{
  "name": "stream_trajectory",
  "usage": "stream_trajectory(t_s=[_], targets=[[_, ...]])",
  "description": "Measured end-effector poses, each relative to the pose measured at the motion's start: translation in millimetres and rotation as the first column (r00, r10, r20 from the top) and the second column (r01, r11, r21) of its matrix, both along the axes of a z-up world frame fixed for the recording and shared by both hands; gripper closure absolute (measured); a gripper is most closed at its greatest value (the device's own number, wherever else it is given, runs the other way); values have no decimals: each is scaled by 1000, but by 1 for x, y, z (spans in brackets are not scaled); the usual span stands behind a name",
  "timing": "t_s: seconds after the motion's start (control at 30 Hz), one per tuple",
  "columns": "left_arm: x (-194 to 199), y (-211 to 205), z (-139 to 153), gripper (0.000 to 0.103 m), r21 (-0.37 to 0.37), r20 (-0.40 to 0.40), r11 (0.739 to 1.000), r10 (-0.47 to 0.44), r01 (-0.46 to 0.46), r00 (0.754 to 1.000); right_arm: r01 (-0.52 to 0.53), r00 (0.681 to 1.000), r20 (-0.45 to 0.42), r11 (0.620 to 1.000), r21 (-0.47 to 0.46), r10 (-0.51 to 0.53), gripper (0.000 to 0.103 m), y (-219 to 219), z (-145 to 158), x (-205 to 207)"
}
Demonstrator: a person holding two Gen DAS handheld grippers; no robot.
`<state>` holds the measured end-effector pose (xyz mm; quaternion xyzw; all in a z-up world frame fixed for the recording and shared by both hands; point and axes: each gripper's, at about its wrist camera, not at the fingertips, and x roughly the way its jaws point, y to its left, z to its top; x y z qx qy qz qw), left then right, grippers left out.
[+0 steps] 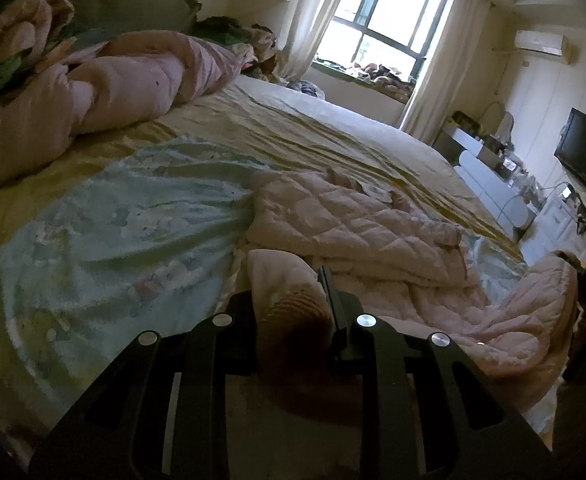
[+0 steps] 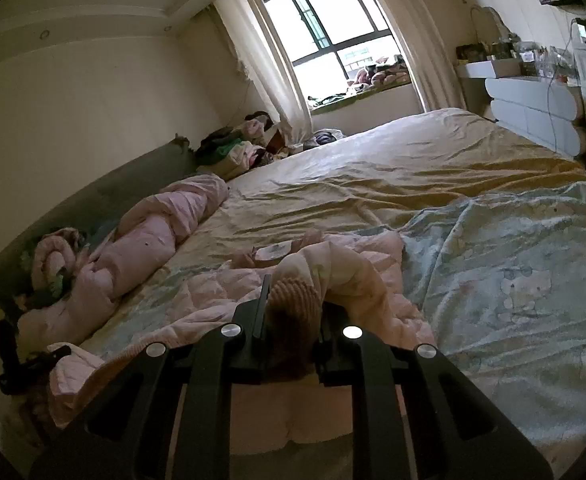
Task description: Fold large clothes
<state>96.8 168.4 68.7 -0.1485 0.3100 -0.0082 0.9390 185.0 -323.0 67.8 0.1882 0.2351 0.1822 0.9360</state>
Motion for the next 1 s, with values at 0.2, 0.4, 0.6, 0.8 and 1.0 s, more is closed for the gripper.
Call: stream_trajectory(t_s=[0.2, 0.4, 0.6, 0.8, 1.0], targets=[[20, 2, 9, 86, 8, 12, 1000, -9, 9, 1000, 14, 1000, 14, 1000, -14, -14, 88, 3, 11, 17], [36, 5, 17, 86, 13, 25, 1000, -11, 11, 1000, 49, 999, 18, 999, -7, -48, 88, 1, 17, 35], [50, 7, 27, 86, 19, 46, 1000, -4, 3, 999, 71, 997, 32, 997, -19, -70, 88, 5, 27, 50], [62, 11, 37, 85, 28, 60, 1000, -1, -1, 998, 89, 994, 62, 994, -61, -85, 88, 12, 39, 65], [75, 11, 44, 85, 52, 74, 999, 10, -14, 997, 110, 992, 78, 990, -83, -103, 88, 13, 45, 81]])
